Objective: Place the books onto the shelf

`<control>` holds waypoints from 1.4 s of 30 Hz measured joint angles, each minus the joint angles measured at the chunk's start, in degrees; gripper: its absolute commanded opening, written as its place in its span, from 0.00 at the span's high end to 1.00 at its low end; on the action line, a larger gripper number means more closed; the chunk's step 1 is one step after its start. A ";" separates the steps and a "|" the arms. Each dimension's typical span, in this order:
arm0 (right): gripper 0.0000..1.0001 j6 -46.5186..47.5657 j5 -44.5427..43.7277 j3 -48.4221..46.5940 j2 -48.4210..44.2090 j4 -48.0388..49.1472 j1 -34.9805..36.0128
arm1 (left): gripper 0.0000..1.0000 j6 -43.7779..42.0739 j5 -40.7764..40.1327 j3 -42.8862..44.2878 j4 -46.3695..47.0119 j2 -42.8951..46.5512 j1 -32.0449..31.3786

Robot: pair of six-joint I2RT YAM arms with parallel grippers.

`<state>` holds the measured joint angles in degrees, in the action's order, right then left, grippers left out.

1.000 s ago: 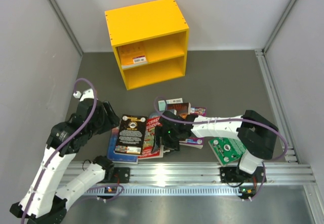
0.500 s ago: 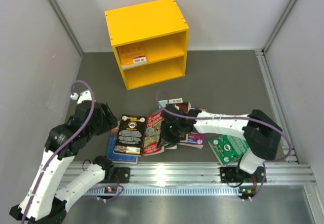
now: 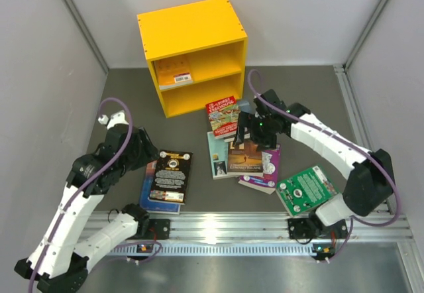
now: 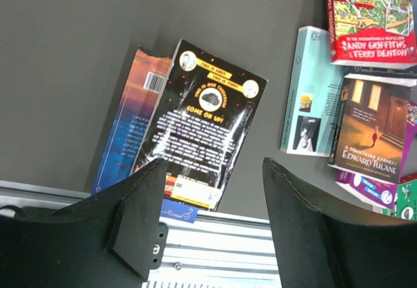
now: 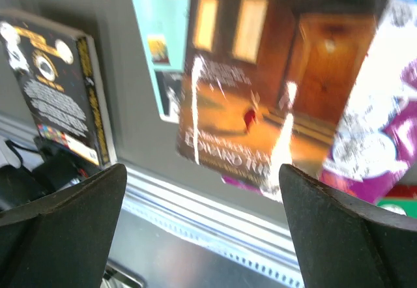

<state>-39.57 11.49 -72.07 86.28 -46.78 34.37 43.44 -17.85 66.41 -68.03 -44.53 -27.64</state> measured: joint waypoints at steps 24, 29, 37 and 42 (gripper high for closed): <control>0.00 2.32 4.79 -6.05 14.38 8.15 -21.57 | 0.34 -0.13 0.79 -0.96 3.19 -1.46 0.00; 0.02 0.57 8.31 -6.38 20.87 13.64 -21.51 | 0.34 -0.13 -0.74 -0.15 1.42 -0.55 0.00; 0.16 -3.48 11.50 -3.69 25.66 21.44 -21.46 | 0.33 -0.11 -3.26 1.33 -1.81 0.83 0.00; 0.50 -6.36 14.16 -1.25 26.71 27.17 -21.46 | 0.33 -0.13 -3.93 1.64 -2.64 0.87 0.00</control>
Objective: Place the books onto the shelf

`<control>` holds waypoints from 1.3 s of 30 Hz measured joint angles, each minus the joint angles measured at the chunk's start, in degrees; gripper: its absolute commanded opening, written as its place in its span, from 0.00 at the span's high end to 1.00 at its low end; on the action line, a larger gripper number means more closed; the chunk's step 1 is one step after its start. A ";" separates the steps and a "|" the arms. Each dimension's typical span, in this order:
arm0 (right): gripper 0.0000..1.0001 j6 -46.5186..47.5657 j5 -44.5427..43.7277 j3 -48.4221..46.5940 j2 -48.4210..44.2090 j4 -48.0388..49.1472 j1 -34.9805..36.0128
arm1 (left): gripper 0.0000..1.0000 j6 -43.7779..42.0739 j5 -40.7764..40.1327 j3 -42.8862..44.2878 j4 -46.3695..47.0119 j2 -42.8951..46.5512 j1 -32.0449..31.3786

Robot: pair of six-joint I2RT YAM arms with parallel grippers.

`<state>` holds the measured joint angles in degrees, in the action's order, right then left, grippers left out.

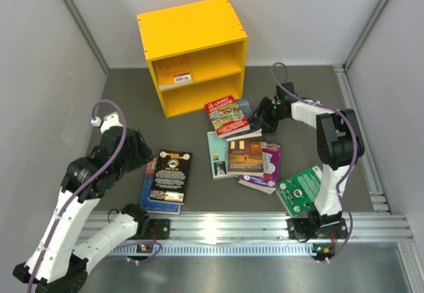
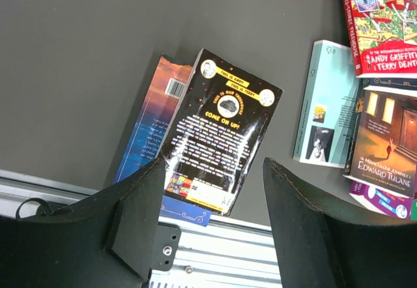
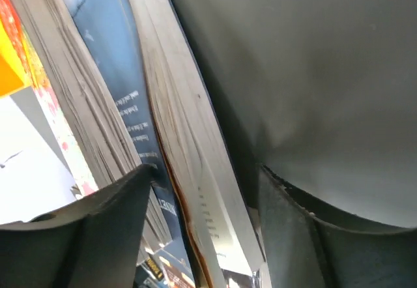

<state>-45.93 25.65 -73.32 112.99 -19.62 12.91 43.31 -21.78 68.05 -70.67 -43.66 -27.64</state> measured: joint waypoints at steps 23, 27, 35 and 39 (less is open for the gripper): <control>1.00 8.76 -8.90 -8.96 -9.81 -17.18 -1.84 | 0.34 -6.88 2.19 10.84 -0.22 -12.57 0.00; 1.00 10.54 -12.61 -9.77 -17.55 -24.52 -1.90 | 0.34 -9.38 3.56 14.03 2.25 -17.49 -0.02; 1.00 12.94 -9.33 -16.59 -30.21 -33.88 -1.84 | 0.30 -10.88 12.24 14.78 9.51 -19.74 -0.15; 1.00 9.66 -1.81 -18.12 -36.24 -29.24 -1.79 | 0.24 -10.45 18.12 14.78 14.60 -19.76 -0.22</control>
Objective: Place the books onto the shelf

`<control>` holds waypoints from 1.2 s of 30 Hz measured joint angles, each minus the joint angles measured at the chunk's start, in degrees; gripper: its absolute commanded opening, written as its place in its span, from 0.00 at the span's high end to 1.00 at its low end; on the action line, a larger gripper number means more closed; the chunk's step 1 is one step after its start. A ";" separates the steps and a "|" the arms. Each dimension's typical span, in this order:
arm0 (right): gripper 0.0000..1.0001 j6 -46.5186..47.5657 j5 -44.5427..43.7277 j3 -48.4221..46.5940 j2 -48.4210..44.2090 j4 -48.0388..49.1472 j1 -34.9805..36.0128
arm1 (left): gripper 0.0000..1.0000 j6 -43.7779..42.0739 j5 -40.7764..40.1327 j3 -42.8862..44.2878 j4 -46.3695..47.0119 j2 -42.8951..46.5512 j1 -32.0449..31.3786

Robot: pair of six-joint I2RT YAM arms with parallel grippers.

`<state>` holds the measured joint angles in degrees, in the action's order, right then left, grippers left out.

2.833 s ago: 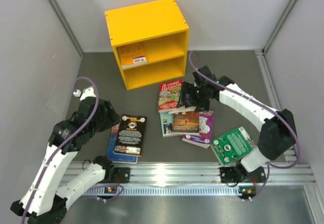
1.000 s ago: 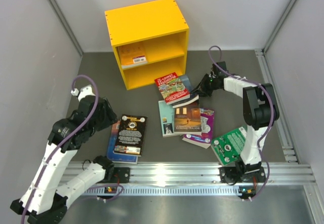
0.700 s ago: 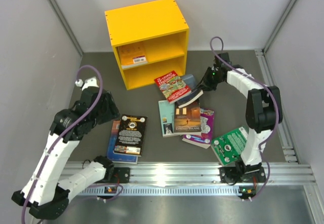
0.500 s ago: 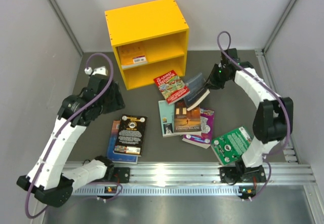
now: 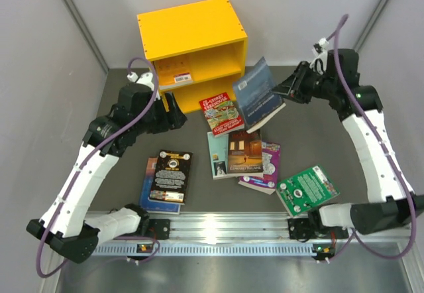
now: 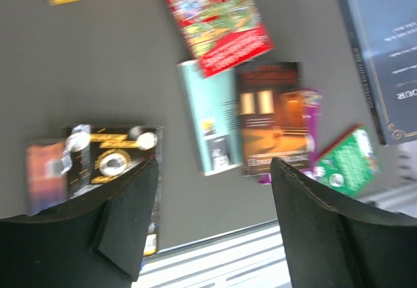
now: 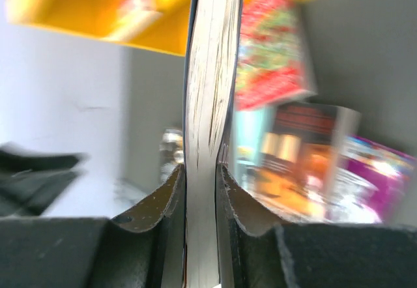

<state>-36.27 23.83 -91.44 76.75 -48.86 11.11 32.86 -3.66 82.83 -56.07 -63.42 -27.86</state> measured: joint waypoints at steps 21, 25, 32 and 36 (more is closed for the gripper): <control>1.00 -29.29 10.10 19.32 4.74 46.60 9.40 | 0.23 9.03 10.34 -11.45 12.59 12.61 0.00; 1.00 -30.91 9.07 16.39 10.67 51.71 9.40 | 0.23 9.18 8.83 -13.38 9.68 17.70 0.00; 1.00 -34.12 7.30 11.63 20.98 58.16 9.05 | 0.23 9.25 6.56 -14.75 4.39 21.84 0.00; 1.00 -34.88 6.27 5.01 28.65 58.95 8.85 | 0.22 8.85 5.68 -15.26 3.50 21.84 0.00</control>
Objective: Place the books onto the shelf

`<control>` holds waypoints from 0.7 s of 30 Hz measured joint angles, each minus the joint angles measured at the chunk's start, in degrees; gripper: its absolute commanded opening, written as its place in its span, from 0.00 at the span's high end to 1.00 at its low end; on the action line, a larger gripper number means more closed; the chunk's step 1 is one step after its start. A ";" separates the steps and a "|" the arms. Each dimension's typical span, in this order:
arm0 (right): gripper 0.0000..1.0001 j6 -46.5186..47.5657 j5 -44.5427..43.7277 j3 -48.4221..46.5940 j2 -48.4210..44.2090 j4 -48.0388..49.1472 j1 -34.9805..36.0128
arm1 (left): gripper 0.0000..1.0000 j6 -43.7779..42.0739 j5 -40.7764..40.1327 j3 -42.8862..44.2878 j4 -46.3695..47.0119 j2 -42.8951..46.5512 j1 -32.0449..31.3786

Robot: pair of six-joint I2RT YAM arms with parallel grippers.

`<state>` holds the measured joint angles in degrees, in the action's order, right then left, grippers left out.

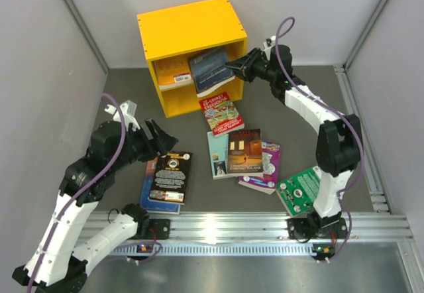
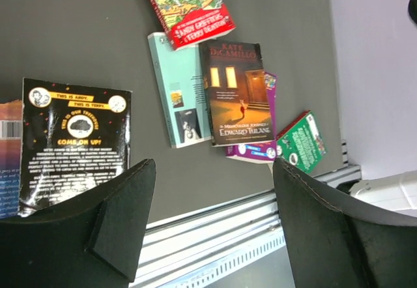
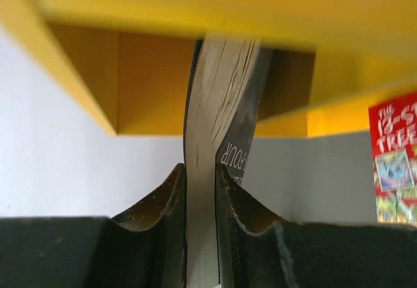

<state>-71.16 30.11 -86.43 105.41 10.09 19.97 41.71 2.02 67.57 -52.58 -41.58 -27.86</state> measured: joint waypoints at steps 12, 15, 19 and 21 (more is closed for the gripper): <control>1.00 -0.72 -4.74 -10.47 10.75 -1.62 -2.23 | 0.23 -7.48 -2.14 2.19 0.85 -16.90 0.00; 0.96 -1.25 -6.03 -10.88 11.58 -1.86 -2.71 | 0.24 -8.61 -1.60 2.19 1.70 -19.15 0.00; 0.22 -2.40 -4.20 -13.20 13.97 -2.67 -2.73 | 0.25 -9.03 -0.13 2.21 3.56 -22.29 0.00; 0.16 -2.67 -2.73 -13.86 14.97 -2.27 -2.60 | 0.25 -9.05 0.26 2.45 4.09 -24.55 0.00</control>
<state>-73.82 27.38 -100.29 120.38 7.81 17.37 32.67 2.28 70.02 -48.49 -66.13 -27.86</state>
